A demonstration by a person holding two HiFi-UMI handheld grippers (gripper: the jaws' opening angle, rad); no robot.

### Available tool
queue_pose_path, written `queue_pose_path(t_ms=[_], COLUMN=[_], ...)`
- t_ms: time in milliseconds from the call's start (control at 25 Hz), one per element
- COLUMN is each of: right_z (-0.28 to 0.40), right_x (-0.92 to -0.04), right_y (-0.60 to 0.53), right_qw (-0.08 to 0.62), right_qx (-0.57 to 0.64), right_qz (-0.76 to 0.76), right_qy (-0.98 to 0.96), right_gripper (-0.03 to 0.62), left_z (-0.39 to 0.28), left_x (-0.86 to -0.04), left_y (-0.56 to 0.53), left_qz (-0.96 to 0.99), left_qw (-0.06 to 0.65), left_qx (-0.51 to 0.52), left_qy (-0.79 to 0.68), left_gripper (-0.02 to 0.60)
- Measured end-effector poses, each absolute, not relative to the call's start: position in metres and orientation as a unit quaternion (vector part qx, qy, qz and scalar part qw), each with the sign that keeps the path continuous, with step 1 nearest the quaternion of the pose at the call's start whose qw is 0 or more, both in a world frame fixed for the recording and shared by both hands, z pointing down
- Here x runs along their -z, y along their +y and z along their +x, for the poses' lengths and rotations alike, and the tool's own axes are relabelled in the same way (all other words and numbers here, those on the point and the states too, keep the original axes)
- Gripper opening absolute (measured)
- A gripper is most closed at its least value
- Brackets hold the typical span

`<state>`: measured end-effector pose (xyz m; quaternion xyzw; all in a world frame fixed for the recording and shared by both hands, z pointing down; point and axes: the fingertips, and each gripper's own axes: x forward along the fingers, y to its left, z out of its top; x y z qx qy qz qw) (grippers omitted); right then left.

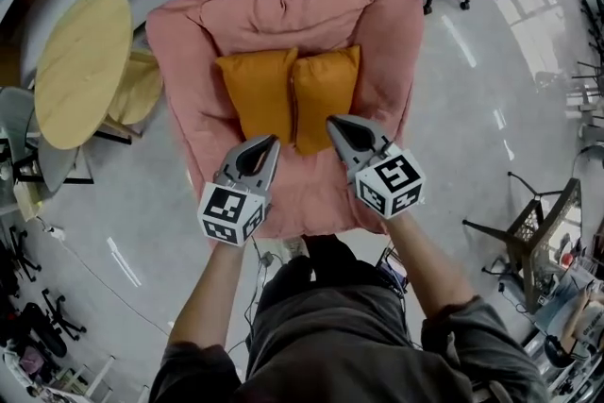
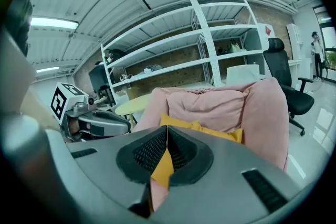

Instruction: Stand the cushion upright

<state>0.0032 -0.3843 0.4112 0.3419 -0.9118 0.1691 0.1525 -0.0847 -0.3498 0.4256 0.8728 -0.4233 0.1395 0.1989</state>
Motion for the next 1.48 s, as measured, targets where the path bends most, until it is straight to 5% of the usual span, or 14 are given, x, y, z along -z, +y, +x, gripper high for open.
queue_pose_path(t_ms=[400, 1480], right_z=[-0.004, -0.008], right_x=[-0.372, -0.383], right_y=[-0.359, -0.358], right_qw=[0.136, 0.155], right_qx=[-0.152, -0.157], right_qz=[0.330, 0.320], right_qy=[-0.922, -0.921], right_gripper=[0.015, 0.014], left_z=[-0.077, -0.083], left_x=[-0.381, -0.395], left_y=[-0.335, -0.338], left_qz=[0.889, 0.877], left_qw=[0.148, 0.166], left_qx=[-0.153, -0.142], left_qy=[-0.405, -0.429], left_gripper=[0.011, 0.011])
